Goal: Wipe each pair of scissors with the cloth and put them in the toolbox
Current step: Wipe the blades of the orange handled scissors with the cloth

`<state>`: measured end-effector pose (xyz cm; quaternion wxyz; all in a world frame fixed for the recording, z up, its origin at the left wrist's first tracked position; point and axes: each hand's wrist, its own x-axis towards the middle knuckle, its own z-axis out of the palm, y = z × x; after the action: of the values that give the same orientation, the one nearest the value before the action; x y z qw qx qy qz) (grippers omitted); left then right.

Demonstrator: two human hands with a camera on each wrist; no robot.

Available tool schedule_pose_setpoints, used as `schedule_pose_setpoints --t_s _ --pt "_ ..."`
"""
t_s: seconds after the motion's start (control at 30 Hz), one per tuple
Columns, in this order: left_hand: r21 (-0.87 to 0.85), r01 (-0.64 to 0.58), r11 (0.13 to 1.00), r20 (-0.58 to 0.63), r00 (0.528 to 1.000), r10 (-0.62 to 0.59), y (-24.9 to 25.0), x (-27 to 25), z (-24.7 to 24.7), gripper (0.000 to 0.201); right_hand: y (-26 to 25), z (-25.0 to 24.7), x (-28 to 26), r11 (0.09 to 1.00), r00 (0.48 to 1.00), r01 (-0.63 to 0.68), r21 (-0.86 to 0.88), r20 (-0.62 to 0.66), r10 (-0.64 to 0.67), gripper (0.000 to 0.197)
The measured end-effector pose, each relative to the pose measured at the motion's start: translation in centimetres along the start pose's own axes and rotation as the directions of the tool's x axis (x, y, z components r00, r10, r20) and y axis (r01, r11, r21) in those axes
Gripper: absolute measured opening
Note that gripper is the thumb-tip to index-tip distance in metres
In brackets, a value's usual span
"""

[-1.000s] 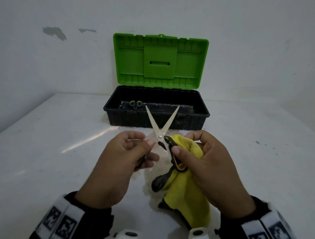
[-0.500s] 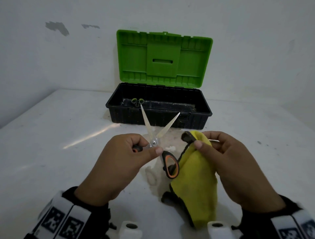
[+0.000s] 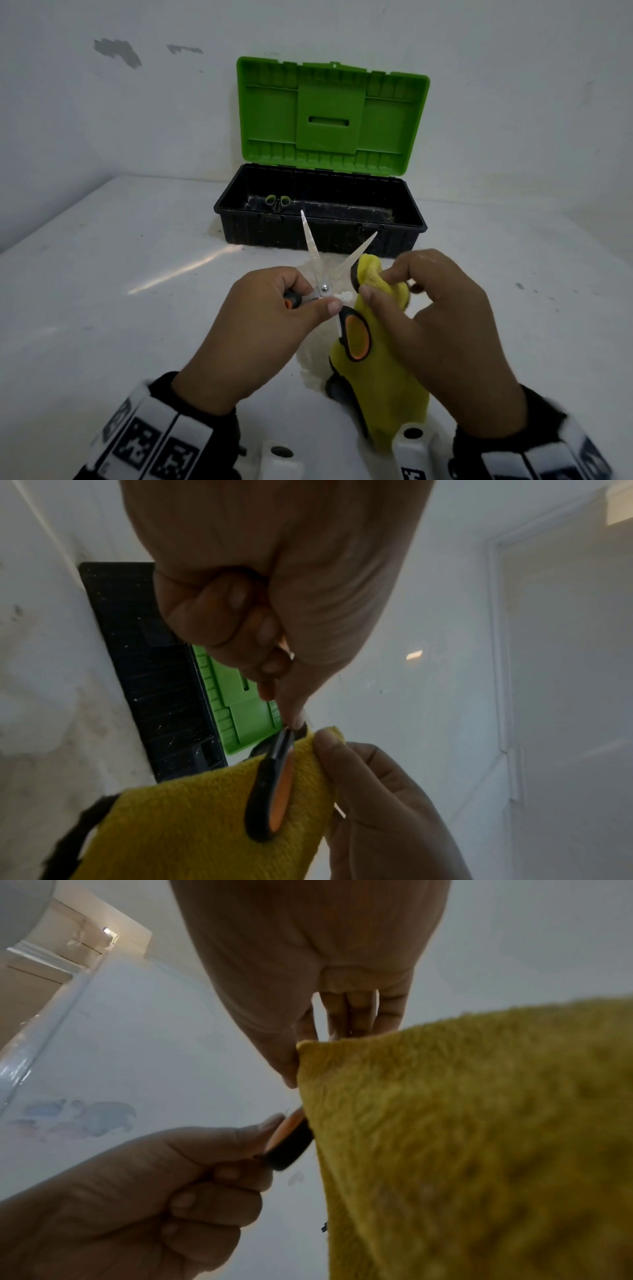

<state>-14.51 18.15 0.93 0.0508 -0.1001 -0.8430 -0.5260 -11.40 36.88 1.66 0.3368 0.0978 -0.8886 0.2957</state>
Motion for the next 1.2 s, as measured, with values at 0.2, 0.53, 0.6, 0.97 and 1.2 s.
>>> schedule_pose_setpoints --t_s 0.2,0.53,0.6,0.97,1.2 --pt "-0.003 -0.015 1.000 0.044 0.999 0.015 0.4 -0.2 -0.3 0.019 -1.4 1.1 -0.1 0.999 0.999 0.038 0.010 0.025 -0.038 0.014" --pt "0.062 -0.049 0.997 -0.017 0.999 0.050 0.2 0.2 -0.5 0.027 -1.9 1.6 -0.8 0.987 0.985 0.161 -0.016 0.068 -0.160 0.035" --pt "0.081 -0.047 0.996 -0.017 0.999 0.048 0.3 0.2 -0.6 0.027 -1.9 1.7 -1.0 0.983 0.983 0.178 -0.039 0.061 -0.176 0.035" --pt "0.145 -0.107 0.984 -0.026 0.993 0.112 0.5 0.0 -0.3 0.033 -1.7 1.6 0.0 0.981 0.983 0.174 -0.081 0.071 -0.169 0.023" --pt "0.177 -0.134 0.975 -0.034 0.989 0.142 0.8 -0.3 -0.1 0.034 -1.0 1.4 0.4 0.990 0.993 0.101 -0.098 -0.053 -0.106 0.020"
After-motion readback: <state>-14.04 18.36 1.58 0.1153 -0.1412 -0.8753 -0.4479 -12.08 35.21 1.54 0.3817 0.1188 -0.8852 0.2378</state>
